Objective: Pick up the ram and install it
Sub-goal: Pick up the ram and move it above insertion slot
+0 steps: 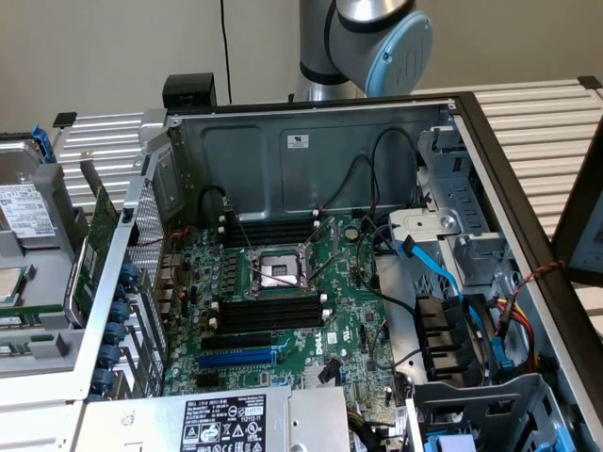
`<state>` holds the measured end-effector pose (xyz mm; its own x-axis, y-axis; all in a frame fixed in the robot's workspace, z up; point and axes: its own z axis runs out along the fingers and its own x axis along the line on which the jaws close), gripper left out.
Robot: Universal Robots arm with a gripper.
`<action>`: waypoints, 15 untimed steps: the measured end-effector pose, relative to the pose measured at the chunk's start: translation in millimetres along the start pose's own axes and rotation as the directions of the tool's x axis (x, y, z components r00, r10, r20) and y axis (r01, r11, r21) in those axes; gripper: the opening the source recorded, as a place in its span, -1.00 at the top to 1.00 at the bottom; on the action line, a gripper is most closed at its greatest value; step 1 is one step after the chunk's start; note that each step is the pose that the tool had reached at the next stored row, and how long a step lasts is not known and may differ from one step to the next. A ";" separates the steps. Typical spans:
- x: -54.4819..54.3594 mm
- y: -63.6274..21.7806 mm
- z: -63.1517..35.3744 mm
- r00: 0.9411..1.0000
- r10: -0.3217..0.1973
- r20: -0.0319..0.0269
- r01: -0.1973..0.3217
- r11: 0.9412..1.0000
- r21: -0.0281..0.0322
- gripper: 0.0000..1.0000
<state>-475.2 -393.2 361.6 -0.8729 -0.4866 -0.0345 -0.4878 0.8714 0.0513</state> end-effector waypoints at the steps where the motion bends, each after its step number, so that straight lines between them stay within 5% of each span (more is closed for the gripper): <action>1: 0.0 0.0 0.2 1.000 -0.017 -0.001 0.017 1.000 -0.001 0.80; 9: 0.0 -0.2 1.1 0.993 -0.120 -0.023 0.120 0.993 -0.008 0.80; 15: 0.0 -0.1 1.5 0.974 -0.224 -0.035 0.224 0.974 -0.005 0.80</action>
<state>-475.2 -393.2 360.1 -0.7408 -0.6717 -0.0100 -0.6713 0.7397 0.0471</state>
